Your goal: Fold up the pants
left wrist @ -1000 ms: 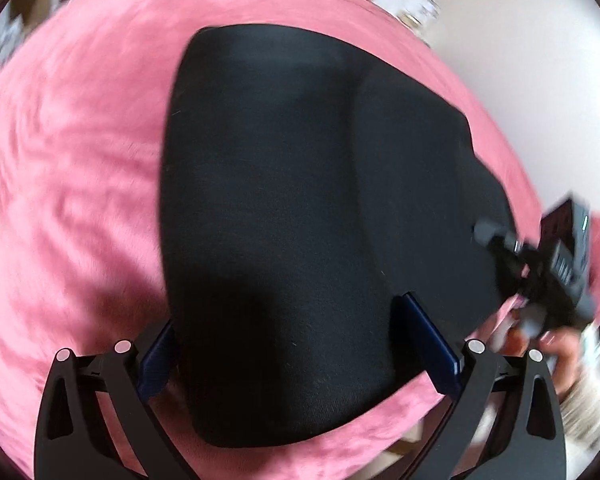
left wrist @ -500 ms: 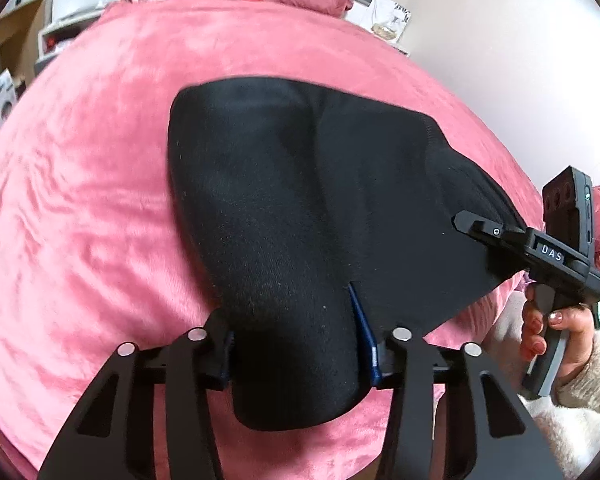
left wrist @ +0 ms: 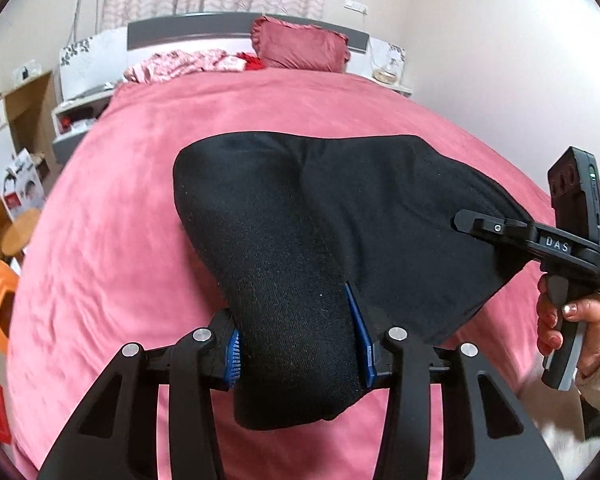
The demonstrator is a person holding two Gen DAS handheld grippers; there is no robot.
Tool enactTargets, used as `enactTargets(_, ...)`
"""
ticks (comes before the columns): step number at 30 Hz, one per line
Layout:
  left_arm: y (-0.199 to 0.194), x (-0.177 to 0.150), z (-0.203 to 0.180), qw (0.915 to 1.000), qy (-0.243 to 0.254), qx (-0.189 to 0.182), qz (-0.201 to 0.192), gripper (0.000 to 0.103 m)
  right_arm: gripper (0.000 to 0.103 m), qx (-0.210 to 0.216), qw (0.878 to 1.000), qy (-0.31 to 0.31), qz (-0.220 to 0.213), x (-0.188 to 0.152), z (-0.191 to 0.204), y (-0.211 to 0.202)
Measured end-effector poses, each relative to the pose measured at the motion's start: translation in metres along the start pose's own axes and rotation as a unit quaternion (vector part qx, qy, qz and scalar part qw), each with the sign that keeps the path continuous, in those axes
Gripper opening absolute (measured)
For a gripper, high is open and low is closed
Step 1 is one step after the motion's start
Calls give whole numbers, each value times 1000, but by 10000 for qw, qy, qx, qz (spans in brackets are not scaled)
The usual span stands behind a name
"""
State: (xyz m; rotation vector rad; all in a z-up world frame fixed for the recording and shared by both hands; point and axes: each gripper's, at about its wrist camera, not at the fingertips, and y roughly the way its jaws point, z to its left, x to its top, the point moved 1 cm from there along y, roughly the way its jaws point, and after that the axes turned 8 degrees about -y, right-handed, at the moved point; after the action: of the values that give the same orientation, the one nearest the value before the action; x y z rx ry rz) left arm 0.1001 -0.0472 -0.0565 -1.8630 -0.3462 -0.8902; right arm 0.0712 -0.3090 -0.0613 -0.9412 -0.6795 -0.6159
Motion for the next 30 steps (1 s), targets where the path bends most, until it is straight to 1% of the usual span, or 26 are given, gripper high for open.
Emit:
enactTargets(5,27,44,14,9986,269,308,-333,43,47,33,9996,-64,-266,43,-13,35)
enactTargets(7,42,62,15,9978,324,418,-399,43,47,-11,9994,-143,-308,58,-20,54)
enactTargets(9,59,71,22,9973,348,489,-412,43,47,-83,9993,-190,-311,67,-29,71)
enactTargets(11,75,75,26,9971,365,550,-373,43,47,-188,9992,-211,-299,71,-40,87)
enactTargets(13,102,76,31,9973,375,601,-201,43,48,-355,9992,-82,-173,69,-59,107)
enactTargets(14,117,74,34,9976,351,598,-59,43,50,-442,9990,20,-81,65,-68,116)
enactTargets(15,129,74,35,9977,318,594,78,44,57,-595,9981,177,63,58,-81,125)
enactTargets(16,143,73,39,9973,285,651,199,52,61,-668,9973,293,106,52,-90,131)
enactTargets(17,148,69,43,9972,262,678,162,57,68,-696,9969,369,23,46,-98,132)
enactTargets(18,148,60,48,9975,257,658,-78,69,75,-748,9965,366,-24,42,-101,132)
enactTargets(19,147,55,51,9972,221,688,-202,79,76,-787,9963,334,-60,40,-105,131)
enactTargets(20,145,48,56,9977,78,622,-263,80,76,-782,9964,297,-99,37,-106,131)
enactTargets(21,142,43,61,9985,-128,457,-290,80,77,-786,9965,264,-142,35,-107,130)
enactTargets(22,139,41,66,9985,-310,348,-304,81,80,-847,9960,252,-162,34,-106,128)
enactTargets(23,136,39,71,9979,-477,334,-290,84,82,-926,9953,247,-157,35,-106,126)
enactTargets(24,133,37,72,9973,-551,382,-289,88,83,-999,9946,229,-149,35,-105,123)
enactTargets(26,122,33,73,9966,-600,466,-310,89,83,-1160,9930,154,-138,35,-103,113)
enactTargets(27,114,32,70,9961,-566,570,-357,89,82,-1274,9917,116,-160,40,-100,109)
enactTargets(28,104,32,67,9952,-504,698,-475,89,80,-1404,9898,82,-219,41,-95,101)
enactTargets(29,91,33,62,9931,-419,833,-714,89,72,-1603,9865,8,-349,44,-87,90)
enactTargets(30,83,35,58,9915,-377,869,-891,89,55,-1701,9844,-80,-447,47,-78,83)
